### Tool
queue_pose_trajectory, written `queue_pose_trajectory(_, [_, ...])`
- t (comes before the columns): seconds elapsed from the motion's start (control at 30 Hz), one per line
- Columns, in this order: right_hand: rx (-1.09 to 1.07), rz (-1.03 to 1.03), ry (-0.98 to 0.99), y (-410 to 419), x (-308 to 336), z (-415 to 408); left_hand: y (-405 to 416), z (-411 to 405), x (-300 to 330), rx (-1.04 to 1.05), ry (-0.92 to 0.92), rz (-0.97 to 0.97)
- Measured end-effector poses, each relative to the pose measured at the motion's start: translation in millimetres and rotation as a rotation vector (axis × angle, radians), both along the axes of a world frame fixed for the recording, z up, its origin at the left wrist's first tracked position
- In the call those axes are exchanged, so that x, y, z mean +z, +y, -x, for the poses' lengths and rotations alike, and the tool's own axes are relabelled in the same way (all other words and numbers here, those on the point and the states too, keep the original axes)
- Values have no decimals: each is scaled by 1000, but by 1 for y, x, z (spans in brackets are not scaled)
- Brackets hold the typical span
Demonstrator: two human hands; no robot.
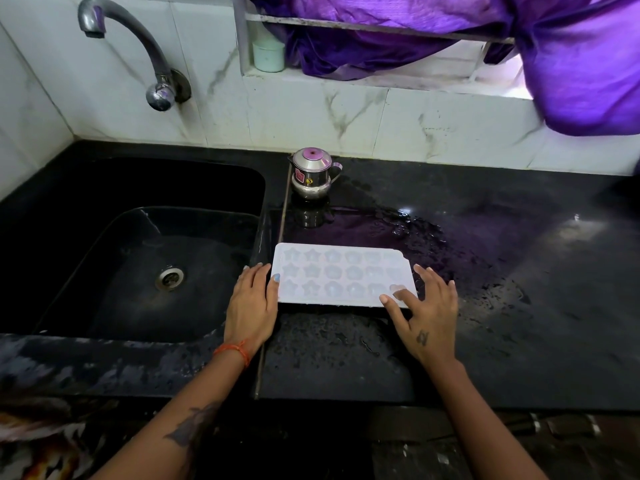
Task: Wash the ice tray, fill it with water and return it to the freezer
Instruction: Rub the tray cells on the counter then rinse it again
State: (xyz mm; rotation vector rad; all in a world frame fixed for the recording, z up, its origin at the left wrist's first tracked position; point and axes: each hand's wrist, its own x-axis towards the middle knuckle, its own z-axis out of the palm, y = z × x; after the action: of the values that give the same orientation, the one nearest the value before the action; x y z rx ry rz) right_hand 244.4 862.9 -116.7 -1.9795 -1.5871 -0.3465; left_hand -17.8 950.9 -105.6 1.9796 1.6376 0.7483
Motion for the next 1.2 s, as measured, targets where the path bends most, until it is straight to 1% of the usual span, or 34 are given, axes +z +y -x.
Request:
queue_pose_trajectory(0.17, [-73, 28, -54, -1, 1, 1, -1, 0, 0, 2, 1, -6])
queue_pose_trajectory(0.33, [-111, 62, -29, -1, 1, 2, -1, 0, 0, 1, 8, -7])
queue_pose_trajectory(0.43, [-93, 85, 4, -1, 2, 1, -1, 0, 0, 1, 9, -6])
queue_pose_trajectory(0.6, [10, 101, 70, 0, -1, -1, 0, 0, 0, -3, 15, -13])
queue_pose_trajectory(0.8, [54, 58, 110, 0, 2, -2, 0, 0, -2, -1, 14, -5])
queue_pose_trajectory(1.07, [30, 54, 87, 0, 0, -2, -1, -1, -1, -2, 11, -11])
queue_pose_trajectory(1.2, [6, 46, 131, 0, 2, -1, -1, -1, -1, 1, 11, -8])
